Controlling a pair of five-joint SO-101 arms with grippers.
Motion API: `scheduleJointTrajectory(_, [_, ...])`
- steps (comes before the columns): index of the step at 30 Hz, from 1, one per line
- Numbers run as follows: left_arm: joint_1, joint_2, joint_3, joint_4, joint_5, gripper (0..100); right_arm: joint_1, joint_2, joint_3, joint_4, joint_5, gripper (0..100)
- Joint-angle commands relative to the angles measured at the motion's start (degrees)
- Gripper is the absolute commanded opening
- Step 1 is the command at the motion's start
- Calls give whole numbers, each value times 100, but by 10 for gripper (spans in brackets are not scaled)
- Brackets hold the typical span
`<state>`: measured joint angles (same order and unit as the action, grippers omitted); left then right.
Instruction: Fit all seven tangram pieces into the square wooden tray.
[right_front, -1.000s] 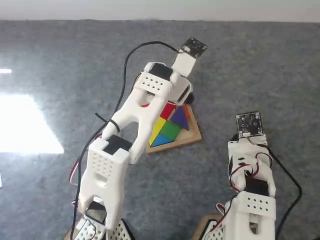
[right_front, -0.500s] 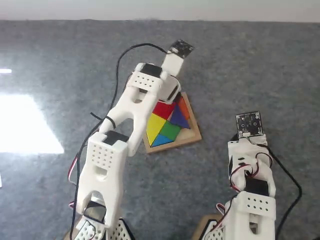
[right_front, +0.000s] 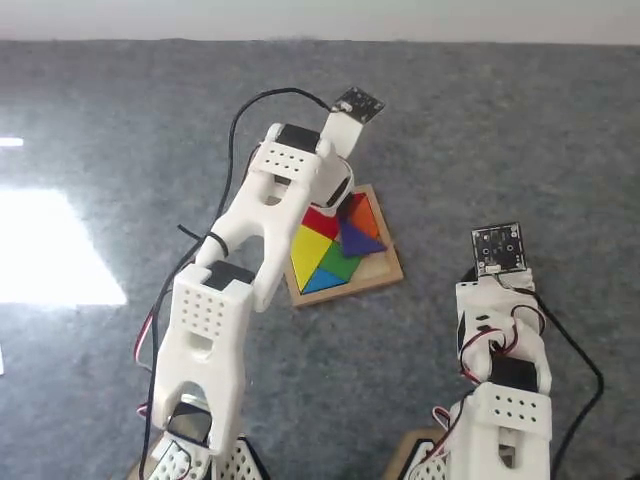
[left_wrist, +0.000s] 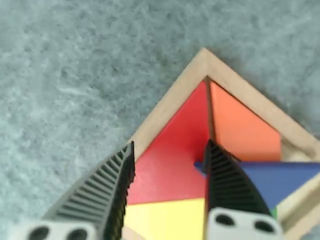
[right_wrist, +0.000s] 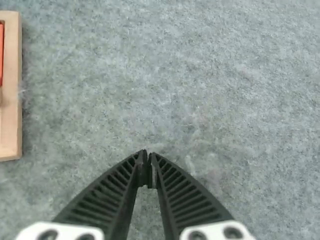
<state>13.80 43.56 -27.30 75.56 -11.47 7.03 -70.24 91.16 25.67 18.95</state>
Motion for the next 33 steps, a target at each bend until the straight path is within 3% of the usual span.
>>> scheduleJointTrajectory(1, [-62, -132, -242, 334, -70, 189, 40, -84, -53, -171, 62, 6])
scheduleJointTrajectory(11, [-18, -1213, 567, 369, -97, 184, 40, -84, -53, -171, 62, 6])
scheduleJointTrajectory(19, [202, -1451, 1982, -290, -246, 181, 40, -84, -53, -171, 62, 6])
scheduleJointTrajectory(27, [105, -2488, 1991, -237, -255, 181, 40, -75, -53, -180, 62, 6])
scheduleJointTrajectory(33, [114, -2084, 1982, -879, -255, 183, 40, -75, -53, -180, 62, 6])
